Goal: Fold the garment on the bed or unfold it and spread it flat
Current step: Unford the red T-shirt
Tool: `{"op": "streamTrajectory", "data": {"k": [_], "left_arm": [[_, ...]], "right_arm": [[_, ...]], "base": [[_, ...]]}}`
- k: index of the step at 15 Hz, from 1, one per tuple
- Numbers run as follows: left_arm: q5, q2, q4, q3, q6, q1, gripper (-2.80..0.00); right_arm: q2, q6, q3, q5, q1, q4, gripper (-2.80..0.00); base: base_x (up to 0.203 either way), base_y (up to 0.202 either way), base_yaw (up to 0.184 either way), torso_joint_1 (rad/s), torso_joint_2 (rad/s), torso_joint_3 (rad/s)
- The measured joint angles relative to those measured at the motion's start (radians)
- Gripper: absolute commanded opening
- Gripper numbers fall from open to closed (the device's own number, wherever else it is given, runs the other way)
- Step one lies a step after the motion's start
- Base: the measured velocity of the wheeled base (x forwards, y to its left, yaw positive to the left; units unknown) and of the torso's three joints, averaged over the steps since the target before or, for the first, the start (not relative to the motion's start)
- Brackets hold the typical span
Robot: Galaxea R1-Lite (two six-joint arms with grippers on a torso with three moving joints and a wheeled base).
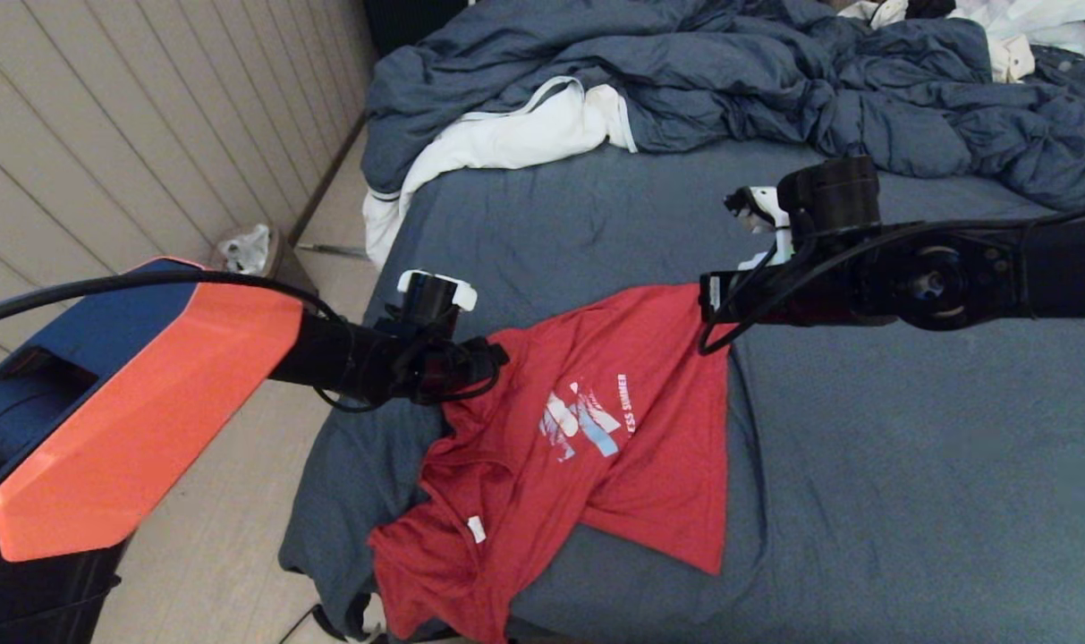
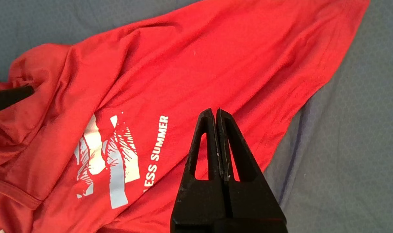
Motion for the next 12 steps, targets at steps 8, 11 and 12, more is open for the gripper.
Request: {"op": "streamTrajectory", "data": {"k": [8,11,12], "left_arm": [[0.031,0.019,-0.004,-0.014,0.002,0.018,-2.8],[0.04,-0.01,-0.004,-0.05,0.011,0.081,-2.8],[0.04,-0.024,-0.003,-0.059,0.016,0.099,-2.8]], "right_arm": [[0.003,0.0,0.004,0.0,0.0,0.0,-2.8],[0.005,0.0,0.005,-0.001,0.001,0.0,-2.8],[0.006,-0.001,0.005,-0.008,0.001,-0.001,-2.8]], "base": [[0.0,0.0,0.0,0.0,0.0,0.0],[0.0,0.0,0.0,0.0,0.0,0.0],[0.0,0.0,0.0,0.0,0.0,0.0]]}}
